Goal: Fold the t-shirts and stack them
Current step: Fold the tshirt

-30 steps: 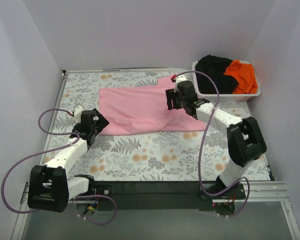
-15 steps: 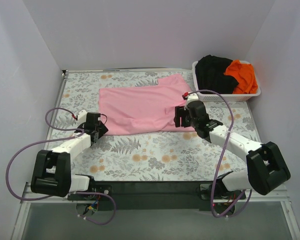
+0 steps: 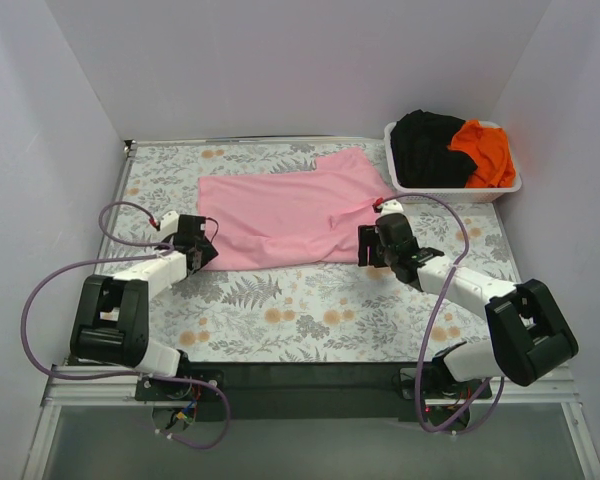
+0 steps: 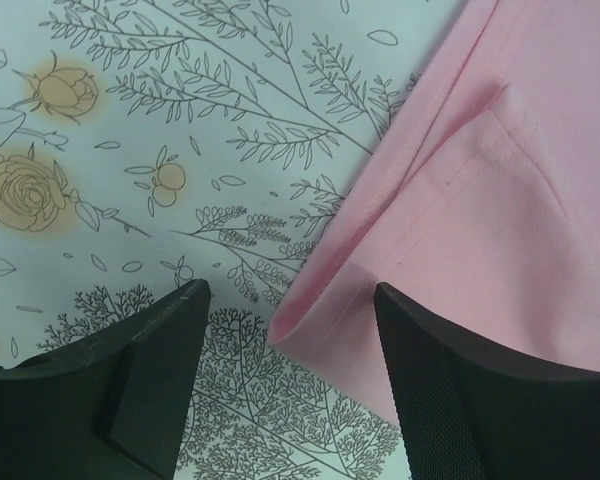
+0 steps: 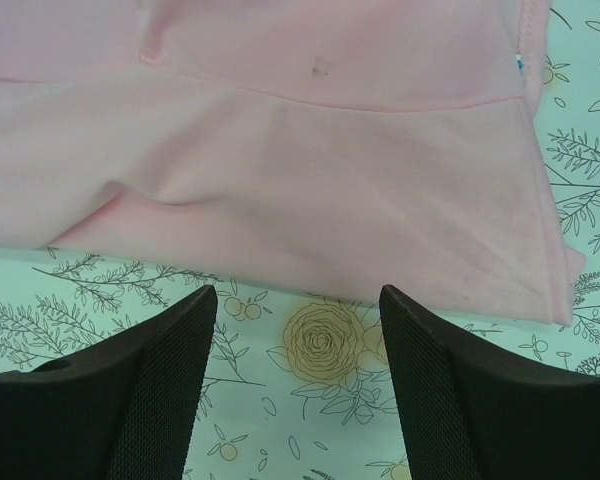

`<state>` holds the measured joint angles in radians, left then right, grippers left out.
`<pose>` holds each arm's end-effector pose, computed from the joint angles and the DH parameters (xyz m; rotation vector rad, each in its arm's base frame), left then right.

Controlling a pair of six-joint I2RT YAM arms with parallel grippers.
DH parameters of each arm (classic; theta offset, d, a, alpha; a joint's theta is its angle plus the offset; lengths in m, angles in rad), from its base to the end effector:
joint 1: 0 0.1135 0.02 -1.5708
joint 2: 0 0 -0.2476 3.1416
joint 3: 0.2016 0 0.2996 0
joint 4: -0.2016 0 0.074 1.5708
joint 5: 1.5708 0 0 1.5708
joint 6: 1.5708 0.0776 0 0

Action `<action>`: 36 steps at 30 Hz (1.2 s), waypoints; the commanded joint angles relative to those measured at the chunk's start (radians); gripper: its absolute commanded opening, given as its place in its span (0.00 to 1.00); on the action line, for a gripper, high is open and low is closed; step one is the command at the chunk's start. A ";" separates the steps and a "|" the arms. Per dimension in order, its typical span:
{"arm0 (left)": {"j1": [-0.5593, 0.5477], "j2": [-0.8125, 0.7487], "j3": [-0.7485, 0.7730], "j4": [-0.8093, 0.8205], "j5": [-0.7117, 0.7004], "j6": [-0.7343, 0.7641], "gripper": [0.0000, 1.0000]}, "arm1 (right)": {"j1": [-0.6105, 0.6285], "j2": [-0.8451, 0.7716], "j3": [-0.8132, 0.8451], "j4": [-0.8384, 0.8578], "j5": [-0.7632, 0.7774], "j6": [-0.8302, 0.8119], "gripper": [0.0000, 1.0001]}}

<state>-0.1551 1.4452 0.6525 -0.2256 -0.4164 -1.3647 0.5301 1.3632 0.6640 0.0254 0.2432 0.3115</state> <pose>0.3149 -0.0175 0.0688 -1.5208 1.9410 -0.1037 0.3105 0.1603 0.1196 -0.1126 2.2251 0.1891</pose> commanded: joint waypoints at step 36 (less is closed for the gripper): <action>-0.011 -0.092 -0.024 0.011 0.027 0.044 0.00 | -0.308 0.057 -0.020 0.041 -0.019 -0.018 0.63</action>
<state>-0.1604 1.4067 0.6361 -0.2245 -0.3660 -1.3266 0.2348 1.4425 0.6540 0.0319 0.2394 0.3046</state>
